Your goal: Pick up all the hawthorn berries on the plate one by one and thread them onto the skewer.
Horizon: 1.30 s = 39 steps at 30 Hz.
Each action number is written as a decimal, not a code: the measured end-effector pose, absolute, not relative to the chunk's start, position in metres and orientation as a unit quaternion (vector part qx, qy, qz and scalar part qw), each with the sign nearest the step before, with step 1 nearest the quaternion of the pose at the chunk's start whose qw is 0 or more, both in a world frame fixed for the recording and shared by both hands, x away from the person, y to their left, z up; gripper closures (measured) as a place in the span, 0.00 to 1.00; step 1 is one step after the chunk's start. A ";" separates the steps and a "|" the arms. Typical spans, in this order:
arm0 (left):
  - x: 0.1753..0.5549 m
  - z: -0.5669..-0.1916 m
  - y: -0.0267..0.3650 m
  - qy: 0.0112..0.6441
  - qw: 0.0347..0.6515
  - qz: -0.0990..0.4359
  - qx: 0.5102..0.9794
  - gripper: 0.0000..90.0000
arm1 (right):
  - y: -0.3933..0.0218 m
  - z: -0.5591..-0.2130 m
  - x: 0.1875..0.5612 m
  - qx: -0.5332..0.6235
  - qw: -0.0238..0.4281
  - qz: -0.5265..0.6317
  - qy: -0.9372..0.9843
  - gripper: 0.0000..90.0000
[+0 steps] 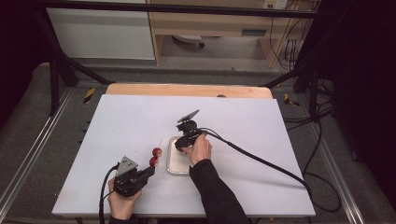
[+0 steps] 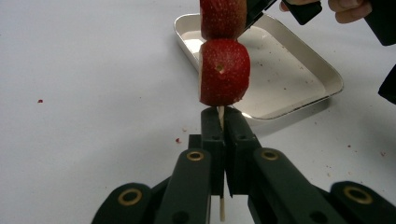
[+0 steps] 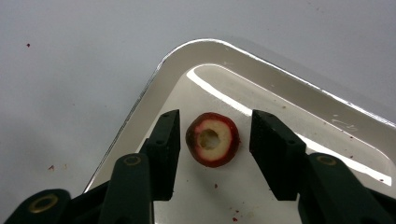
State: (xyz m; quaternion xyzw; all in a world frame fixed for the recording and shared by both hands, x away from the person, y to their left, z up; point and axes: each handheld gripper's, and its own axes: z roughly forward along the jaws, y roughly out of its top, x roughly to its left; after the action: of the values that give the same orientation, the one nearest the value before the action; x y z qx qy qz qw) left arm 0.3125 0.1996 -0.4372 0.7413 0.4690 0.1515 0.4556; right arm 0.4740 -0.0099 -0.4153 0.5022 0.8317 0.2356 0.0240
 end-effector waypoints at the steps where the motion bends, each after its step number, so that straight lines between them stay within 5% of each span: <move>1: 0.312 -0.437 0.199 0.470 0.456 0.151 0.741 0.98 | -0.010 -0.416 0.474 0.504 0.021 0.236 0.831 0.62; 28: 0.312 -0.438 0.200 0.470 0.457 0.150 0.740 0.98 | -0.008 -0.420 0.475 0.515 0.011 0.232 0.825 0.68; 39: 0.311 -0.437 0.192 0.469 0.462 0.147 0.738 0.98 | -0.020 -0.393 0.462 0.499 0.012 0.289 0.817 0.68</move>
State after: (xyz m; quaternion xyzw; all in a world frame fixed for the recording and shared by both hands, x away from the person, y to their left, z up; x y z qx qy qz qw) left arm 0.3107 0.1921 -0.4372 0.7383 0.4692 0.1468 0.4618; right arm 0.4623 -0.0205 -0.3935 0.4986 0.8173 0.2887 0.0124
